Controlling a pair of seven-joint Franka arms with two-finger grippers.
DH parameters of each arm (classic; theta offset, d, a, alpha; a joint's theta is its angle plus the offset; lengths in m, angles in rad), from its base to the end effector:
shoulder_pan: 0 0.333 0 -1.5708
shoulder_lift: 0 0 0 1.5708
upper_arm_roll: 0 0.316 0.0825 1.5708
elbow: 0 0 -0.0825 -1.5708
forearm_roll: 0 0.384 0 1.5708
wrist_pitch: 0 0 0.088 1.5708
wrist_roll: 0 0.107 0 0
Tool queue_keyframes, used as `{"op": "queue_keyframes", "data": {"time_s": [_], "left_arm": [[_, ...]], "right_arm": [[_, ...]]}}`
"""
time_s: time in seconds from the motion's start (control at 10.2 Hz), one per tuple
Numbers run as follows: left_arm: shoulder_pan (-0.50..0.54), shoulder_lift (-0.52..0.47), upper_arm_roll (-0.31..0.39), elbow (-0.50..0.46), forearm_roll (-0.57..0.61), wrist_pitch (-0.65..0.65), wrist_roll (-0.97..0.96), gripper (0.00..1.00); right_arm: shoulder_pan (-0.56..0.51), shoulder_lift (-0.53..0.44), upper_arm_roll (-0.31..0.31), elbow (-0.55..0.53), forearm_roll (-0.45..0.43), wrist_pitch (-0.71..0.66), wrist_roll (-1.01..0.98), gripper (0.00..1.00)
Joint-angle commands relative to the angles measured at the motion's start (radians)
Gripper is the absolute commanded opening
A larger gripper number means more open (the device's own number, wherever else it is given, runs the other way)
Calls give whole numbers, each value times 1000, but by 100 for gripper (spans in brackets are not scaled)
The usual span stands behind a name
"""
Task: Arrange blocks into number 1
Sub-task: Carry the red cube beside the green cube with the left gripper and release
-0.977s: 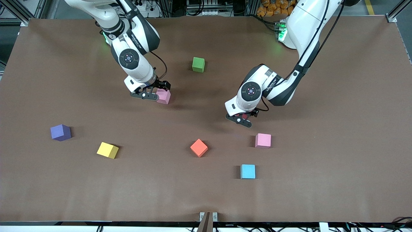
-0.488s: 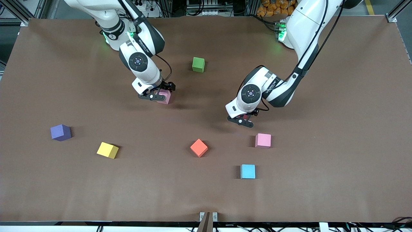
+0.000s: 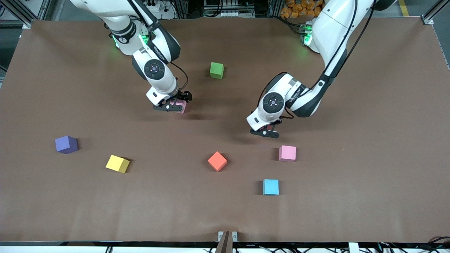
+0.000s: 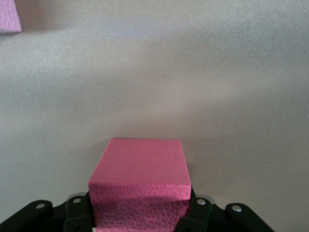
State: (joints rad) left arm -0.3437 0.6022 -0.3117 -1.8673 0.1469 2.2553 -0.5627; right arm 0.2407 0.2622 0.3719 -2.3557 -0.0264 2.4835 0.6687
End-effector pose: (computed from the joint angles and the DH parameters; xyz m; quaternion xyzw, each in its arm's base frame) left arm 0.4966 -0.3678 0.1901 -0.9921 0.0799 0.0945 0.0209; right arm 0.4061 0.2919 0.2168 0.9973 -0.0201 -0.0702 0.0025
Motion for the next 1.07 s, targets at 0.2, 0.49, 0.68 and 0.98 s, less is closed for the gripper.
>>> {"op": "queue_keyframes", "data": {"time_s": [0.2,0.49,0.68,0.98], "left_arm": [[-24,-47,-13,-4,26,0,-157,0],[-32,-41,-90,-3,25,0,-302,0],[-93,-35,-121,-1,23,0,-420,0],[-182,-27,-139,10,8,1,-462,0]], "right_arm": [[2,32,-5,-4,-79,32,14,67],[5,28,-5,6,-78,20,17,4],[55,25,-4,70,-75,-41,116,0],[71,31,-4,119,-73,-89,161,0]]}}
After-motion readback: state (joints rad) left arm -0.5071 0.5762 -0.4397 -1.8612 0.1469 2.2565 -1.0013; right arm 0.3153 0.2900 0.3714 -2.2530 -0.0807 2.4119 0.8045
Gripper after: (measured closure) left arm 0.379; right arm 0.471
